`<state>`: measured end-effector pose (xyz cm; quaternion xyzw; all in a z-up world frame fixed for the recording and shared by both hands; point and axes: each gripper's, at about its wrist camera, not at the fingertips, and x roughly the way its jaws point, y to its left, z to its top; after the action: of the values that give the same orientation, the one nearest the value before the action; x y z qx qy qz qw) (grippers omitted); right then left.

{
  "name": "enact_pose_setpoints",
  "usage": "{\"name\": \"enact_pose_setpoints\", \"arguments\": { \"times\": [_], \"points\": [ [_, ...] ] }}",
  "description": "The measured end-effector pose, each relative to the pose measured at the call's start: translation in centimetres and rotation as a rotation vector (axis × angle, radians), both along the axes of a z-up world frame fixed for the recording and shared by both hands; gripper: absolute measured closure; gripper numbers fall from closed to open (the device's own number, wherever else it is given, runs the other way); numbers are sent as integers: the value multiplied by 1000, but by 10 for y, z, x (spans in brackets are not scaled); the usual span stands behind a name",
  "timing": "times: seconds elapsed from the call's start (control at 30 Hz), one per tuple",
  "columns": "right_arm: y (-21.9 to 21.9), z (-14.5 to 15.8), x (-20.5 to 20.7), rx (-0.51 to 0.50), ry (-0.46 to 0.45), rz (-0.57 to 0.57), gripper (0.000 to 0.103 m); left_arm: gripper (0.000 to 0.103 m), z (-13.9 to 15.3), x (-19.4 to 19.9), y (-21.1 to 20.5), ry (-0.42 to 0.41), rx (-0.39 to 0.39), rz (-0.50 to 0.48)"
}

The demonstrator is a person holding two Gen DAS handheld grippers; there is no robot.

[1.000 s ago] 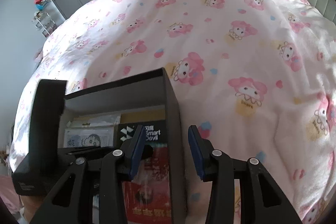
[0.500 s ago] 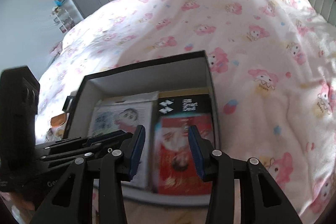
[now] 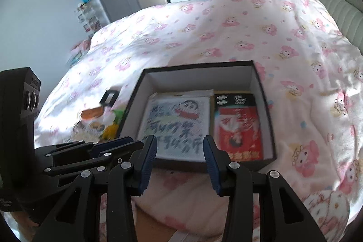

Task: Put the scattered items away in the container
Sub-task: 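Withdraw the left tool from the black box toward the sticker card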

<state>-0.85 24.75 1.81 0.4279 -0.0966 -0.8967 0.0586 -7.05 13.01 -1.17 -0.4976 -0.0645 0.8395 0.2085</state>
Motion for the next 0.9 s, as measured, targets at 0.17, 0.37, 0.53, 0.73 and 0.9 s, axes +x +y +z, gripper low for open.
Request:
{"name": "enact_pose_setpoints", "arguments": {
  "times": [0.17, 0.37, 0.53, 0.73, 0.9],
  "points": [
    [-34, -1, 5, 19, -14, 56, 64, 87, 2, 19, -34, 16, -52, 51],
    [-88, 0, 5, 41, 2, 146, 64, 87, 0, 31, -90, 4, -61, 135],
    [-137, -9, -10, 12, -16, 265, 65, 86, -12, 36, -148, -28, -27, 247],
    [-188, -39, -45, -90, -129, 339, 65, 73, -37, 31, -222, -80, 19, 407],
    [-212, -71, -71, -100, -200, 349, 65, 72, -70, 10, -278, -116, -12, 541]
  ]
}}
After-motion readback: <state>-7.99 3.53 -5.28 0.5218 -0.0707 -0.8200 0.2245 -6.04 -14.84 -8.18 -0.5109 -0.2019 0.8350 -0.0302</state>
